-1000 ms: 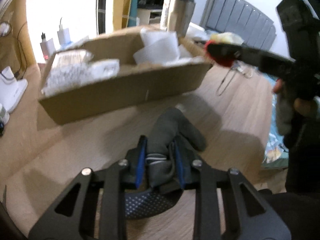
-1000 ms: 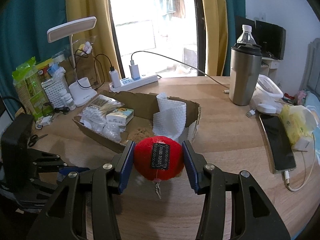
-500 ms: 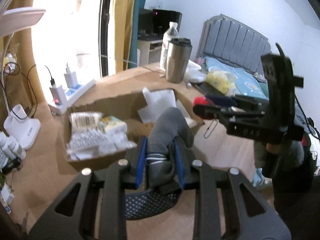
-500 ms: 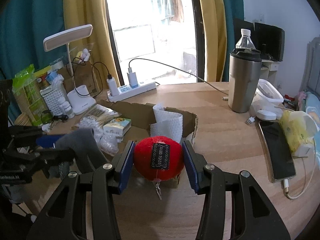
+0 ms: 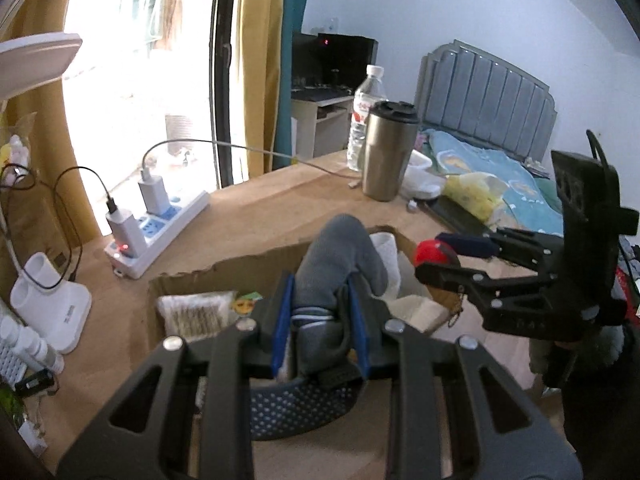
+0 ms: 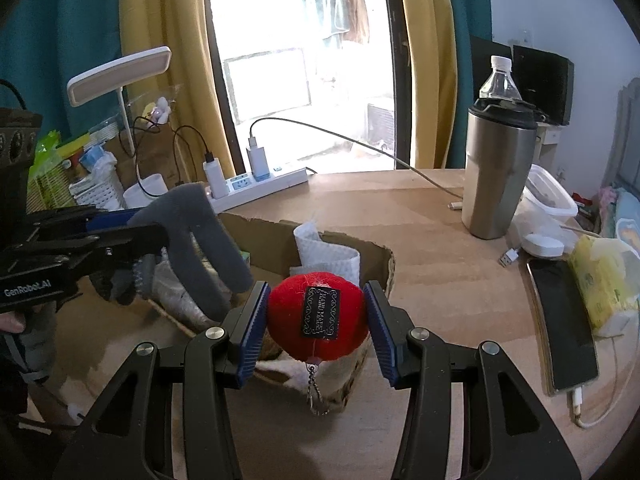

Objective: Organize soft objects
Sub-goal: 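Carry the red plush with the right tool while the left tool carries the grey sock into the box, then open the right tool to drop the red plush while the left tool releases the grey sock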

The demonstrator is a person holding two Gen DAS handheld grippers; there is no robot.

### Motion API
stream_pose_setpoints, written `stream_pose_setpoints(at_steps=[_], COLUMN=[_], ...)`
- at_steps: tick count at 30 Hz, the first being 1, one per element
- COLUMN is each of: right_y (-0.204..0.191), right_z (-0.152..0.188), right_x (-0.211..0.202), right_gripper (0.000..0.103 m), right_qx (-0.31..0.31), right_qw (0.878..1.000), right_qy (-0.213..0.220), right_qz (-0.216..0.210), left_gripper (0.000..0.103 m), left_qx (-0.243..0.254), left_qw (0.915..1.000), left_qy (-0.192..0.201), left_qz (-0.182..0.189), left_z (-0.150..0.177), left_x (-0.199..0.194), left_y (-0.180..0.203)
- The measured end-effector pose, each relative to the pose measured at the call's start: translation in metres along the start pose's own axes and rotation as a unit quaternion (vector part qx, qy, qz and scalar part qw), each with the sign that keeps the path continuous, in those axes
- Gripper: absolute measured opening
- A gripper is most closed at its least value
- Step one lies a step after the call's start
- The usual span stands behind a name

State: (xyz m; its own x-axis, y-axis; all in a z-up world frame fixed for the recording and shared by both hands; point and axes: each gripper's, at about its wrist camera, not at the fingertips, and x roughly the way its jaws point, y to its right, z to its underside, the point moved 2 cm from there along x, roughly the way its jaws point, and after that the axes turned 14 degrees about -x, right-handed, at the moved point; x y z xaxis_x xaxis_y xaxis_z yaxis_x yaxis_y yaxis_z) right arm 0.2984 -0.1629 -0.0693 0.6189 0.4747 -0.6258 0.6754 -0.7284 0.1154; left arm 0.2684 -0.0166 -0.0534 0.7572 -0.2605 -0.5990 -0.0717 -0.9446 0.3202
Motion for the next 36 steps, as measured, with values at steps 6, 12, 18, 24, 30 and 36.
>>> stream_pose_setpoints(at_steps=[6,12,18,24,30,36], right_y=[0.007,0.010,0.013,0.016,0.013,0.008], right_z=[-0.002,-0.004,-0.004,-0.003,-0.005,-0.007], right_x=[0.014,0.026,0.034,0.036,0.023,0.005], right_gripper=[0.051,0.051,0.052,0.055,0.068,0.070], right_qx=[0.006,0.006,0.012,0.018,0.020,0.016], right_qw=[1.000,1.000,1.000,1.000,1.000,1.000], right_qy=[-0.001,-0.007,-0.012,-0.017,-0.006,0.007], right_qz=[-0.004,-0.011,-0.013,-0.004,0.008,0.017], left_gripper=[0.028,0.028,0.029,0.035,0.059,0.061], left_qx=[-0.001,-0.002,-0.008,-0.011,-0.016,-0.017], left_qw=[0.9999,0.9996,0.9990,0.9984,0.9993,0.9996], left_qy=[-0.011,-0.026,-0.042,-0.047,-0.028,-0.007], left_qz=[-0.004,-0.008,-0.013,-0.027,-0.019,-0.024], left_z=[-0.003,-0.003,-0.002,-0.003,-0.004,-0.004], left_x=[0.023,0.044,0.060,0.057,0.040,0.018], left_y=[-0.002,-0.005,-0.006,-0.005,-0.004,-0.001])
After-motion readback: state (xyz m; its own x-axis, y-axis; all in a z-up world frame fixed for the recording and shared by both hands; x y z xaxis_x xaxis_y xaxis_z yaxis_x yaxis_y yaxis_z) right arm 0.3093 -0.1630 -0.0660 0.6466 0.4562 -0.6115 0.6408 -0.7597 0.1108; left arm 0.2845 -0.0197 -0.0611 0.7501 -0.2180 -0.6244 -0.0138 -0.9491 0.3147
